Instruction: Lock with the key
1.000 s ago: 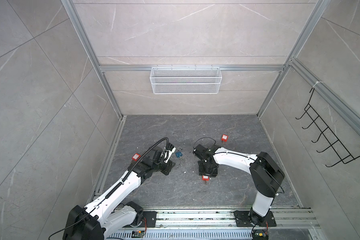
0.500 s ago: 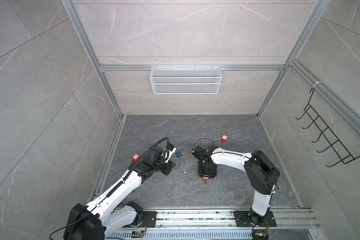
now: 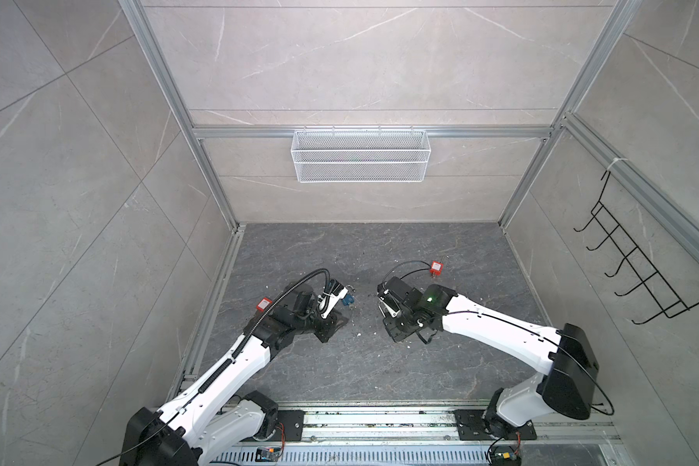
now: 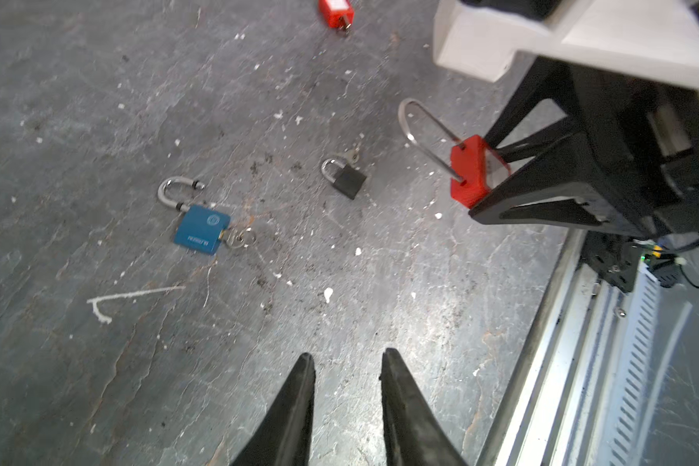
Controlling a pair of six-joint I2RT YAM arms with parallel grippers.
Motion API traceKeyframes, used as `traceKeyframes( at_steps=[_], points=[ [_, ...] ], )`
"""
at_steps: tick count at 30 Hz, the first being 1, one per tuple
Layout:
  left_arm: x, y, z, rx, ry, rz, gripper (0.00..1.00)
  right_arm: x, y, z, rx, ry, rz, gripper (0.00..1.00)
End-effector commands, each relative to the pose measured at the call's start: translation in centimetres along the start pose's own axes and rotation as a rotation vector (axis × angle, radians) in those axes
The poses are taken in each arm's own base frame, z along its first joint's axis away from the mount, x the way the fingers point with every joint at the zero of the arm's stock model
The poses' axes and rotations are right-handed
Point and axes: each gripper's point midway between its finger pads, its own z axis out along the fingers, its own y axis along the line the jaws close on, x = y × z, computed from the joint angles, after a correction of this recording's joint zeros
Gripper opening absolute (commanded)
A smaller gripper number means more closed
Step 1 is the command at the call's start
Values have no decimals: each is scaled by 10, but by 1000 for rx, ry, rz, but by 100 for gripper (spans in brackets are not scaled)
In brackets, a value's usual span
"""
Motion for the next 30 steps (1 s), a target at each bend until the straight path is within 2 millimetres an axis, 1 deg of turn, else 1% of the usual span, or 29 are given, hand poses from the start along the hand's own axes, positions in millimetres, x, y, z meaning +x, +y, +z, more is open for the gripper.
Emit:
traceKeyframes(
  at_steps=[1,4,7,9,11,14,15,17,20,26,30],
  points=[
    [-43,-21,-24,63,-157,143,33,-7,-5,-10,49,-41,-271,30],
    [-50,-25,-28,80,-173,126,35,-14,1,-18,51,-94,-412,30],
    [-54,-28,-27,107,-175,89,36,-23,12,-28,34,-205,-556,30],
    [-53,-30,-26,126,-181,71,36,-29,15,-34,37,-275,-602,29],
    [-55,-31,-24,143,-198,36,37,-35,16,-38,50,-322,-620,29],
    [-61,-35,-24,176,-242,-8,38,-38,19,-38,63,-329,-647,30],
    [-63,-36,-25,181,-261,-22,44,-38,22,-37,66,-330,-662,31],
    [-67,-35,-26,182,-287,-32,45,-38,28,-37,64,-351,-692,32],
    [-63,-33,-23,176,-277,-45,45,-40,35,-40,59,-401,-721,32],
    [-59,-34,-19,198,-271,-80,45,-43,40,-45,75,-442,-752,31],
    [-55,-33,-12,209,-249,-106,41,-47,44,-47,82,-466,-766,31]
  ],
)
